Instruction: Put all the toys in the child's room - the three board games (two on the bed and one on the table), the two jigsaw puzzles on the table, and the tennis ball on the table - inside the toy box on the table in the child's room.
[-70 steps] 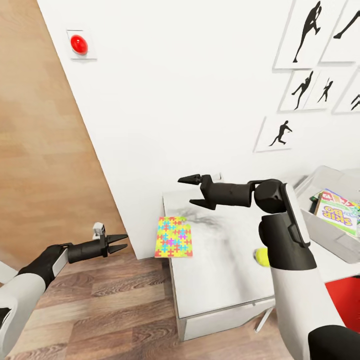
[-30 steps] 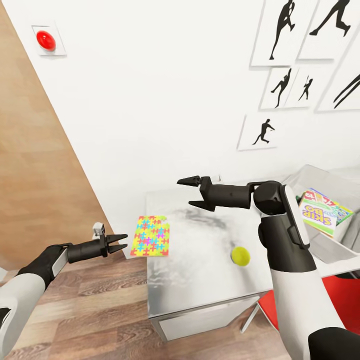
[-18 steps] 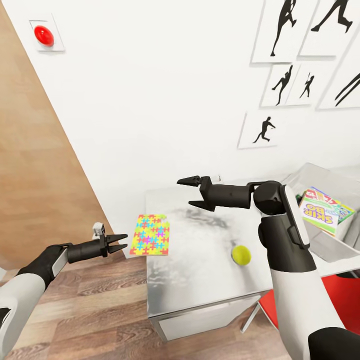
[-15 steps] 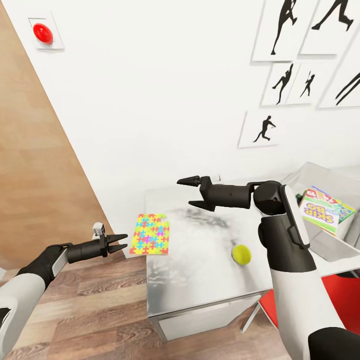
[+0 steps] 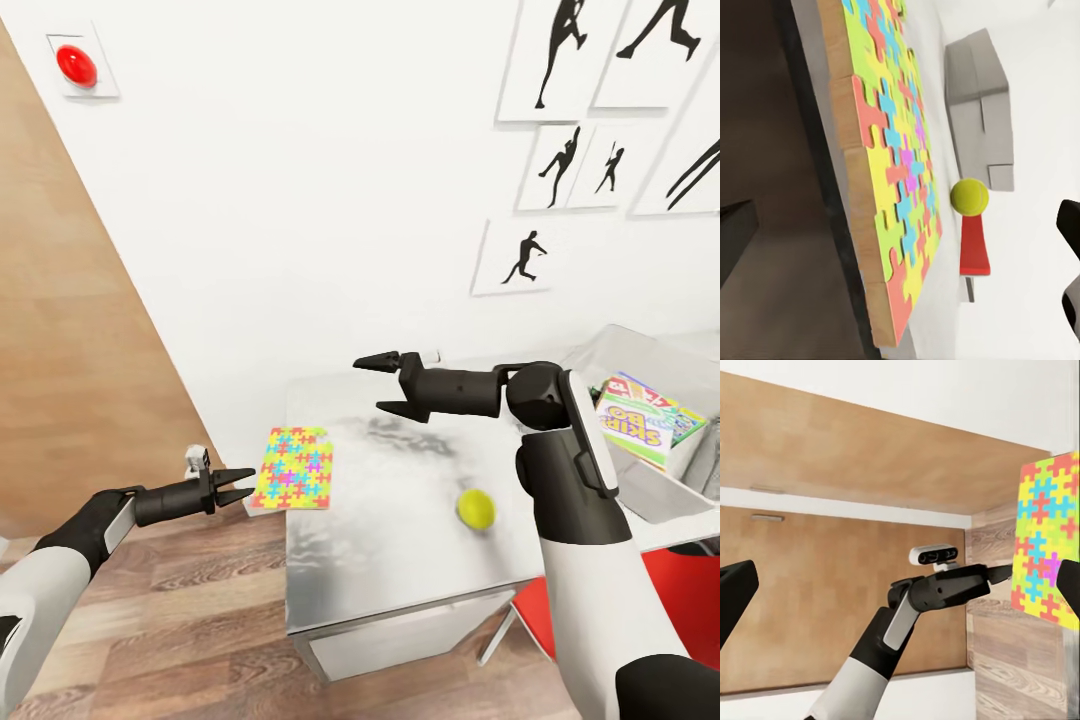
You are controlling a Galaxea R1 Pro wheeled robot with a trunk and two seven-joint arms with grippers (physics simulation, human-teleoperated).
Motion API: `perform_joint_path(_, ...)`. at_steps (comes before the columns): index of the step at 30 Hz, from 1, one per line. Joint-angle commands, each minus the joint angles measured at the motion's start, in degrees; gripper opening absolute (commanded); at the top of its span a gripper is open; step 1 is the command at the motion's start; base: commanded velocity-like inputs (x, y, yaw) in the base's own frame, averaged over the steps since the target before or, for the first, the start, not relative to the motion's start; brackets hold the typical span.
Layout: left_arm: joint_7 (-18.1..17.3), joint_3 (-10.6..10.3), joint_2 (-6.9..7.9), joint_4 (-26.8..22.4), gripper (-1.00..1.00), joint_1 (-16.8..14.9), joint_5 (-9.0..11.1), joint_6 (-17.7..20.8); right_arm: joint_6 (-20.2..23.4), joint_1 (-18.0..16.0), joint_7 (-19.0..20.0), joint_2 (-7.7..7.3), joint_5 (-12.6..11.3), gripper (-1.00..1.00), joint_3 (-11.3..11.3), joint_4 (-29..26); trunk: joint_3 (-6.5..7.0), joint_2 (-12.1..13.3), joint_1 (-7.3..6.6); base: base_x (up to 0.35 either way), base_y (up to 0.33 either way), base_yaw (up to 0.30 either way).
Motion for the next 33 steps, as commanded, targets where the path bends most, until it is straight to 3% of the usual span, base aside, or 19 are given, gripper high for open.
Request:
perform_joint_path(1,-0.21,0.08,0.00,-0.01,1.00,-0.03,-0.04,0.56,0.28,-0.05,-0.57,0.05,-0.46,1.00,-0.06,-0.01,-0.05,-0.03,0.00,0.000,-0.217,0.000)
perform_joint_path(33,-0.21,0.16,0.08,0.07,1.00,0.57,-0.02,0.64,0.28,-0.07,-0.53,0.36,-0.46,1.00,0.21,-0.01,-0.05,-0.03,0.00,-0.015,-0.036,0.000)
